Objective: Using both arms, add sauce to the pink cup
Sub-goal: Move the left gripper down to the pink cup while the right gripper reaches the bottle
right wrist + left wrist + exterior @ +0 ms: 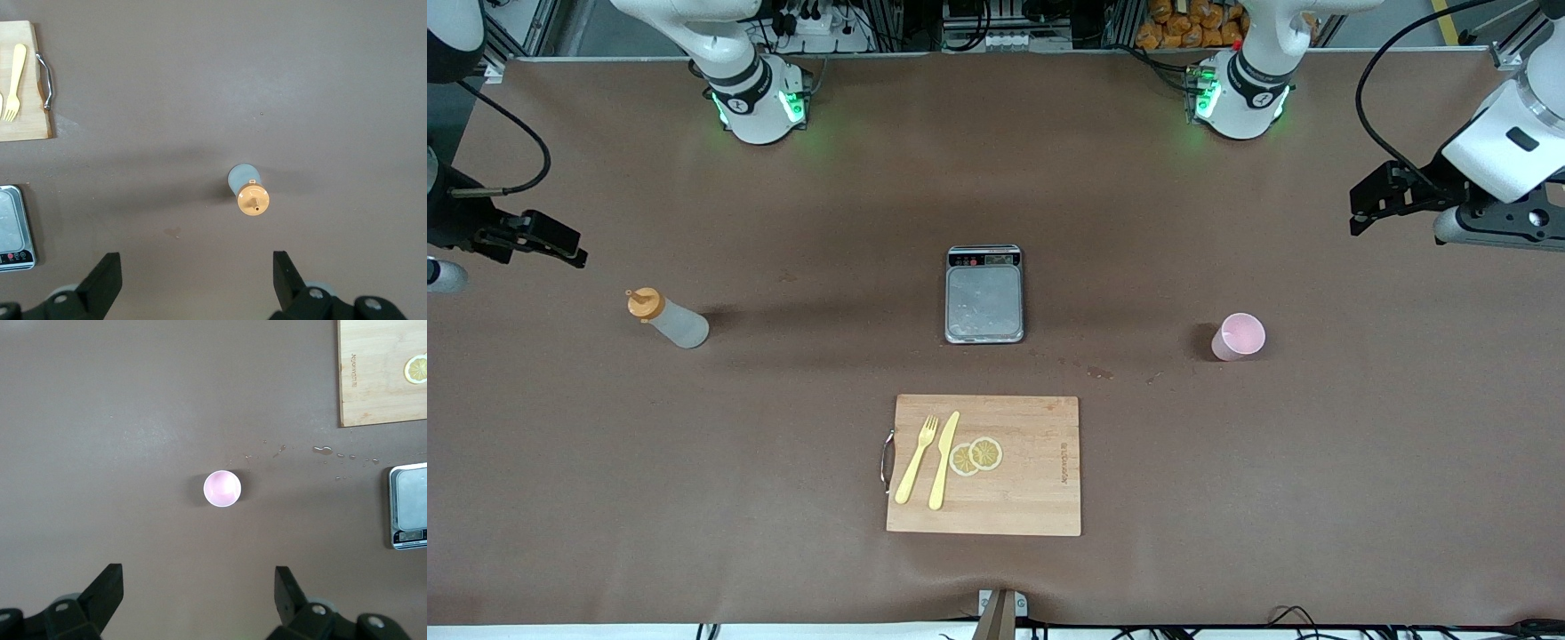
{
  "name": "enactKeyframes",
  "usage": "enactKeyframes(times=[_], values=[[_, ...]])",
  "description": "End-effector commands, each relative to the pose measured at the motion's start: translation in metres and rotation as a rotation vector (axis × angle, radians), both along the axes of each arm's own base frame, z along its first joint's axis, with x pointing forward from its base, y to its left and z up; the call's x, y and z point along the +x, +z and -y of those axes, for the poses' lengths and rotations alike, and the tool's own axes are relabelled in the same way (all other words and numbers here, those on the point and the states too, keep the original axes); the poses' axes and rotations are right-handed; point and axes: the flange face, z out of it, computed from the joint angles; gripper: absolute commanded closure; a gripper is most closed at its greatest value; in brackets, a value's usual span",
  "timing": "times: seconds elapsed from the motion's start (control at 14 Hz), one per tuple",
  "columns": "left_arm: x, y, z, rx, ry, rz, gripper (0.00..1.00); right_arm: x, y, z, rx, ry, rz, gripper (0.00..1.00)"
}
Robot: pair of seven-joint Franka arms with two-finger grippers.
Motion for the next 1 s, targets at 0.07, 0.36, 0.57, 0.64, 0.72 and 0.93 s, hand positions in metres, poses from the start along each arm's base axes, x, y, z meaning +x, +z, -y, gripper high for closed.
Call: enactKeyframes(times=[0.07,0.36,0.57,0.64,0.72,0.93], values=[[-0.001,0.004,-0.002,0.012,0.014,-0.01,0.0,-0.001,0.002,0.003,0.016,-0.021,-0.01,0.0],[0.0,0.002,0.001,0.017,0.008,-0.014,0.0,0.001,-0.003,0.015,0.017,-0.044,-0.019,0.0],[0.001,0.001,0.001,0.014,0.009,-0.015,0.0,0.007,-0.015,0.022,0.006,-0.15,-0.048,0.0],[0.001,-0.001,-0.002,0.012,0.011,-0.021,0.0,0.01,-0.023,0.043,0.015,-0.184,-0.059,0.0],[0.001,-0.007,-0.001,0.014,0.012,-0.033,0.0,0.011,-0.028,0.063,0.034,-0.222,-0.066,0.0],[0.005,-0.028,0.001,0.019,0.012,-0.071,0.0,0.013,-0.038,0.094,0.053,-0.29,-0.083,0.0]])
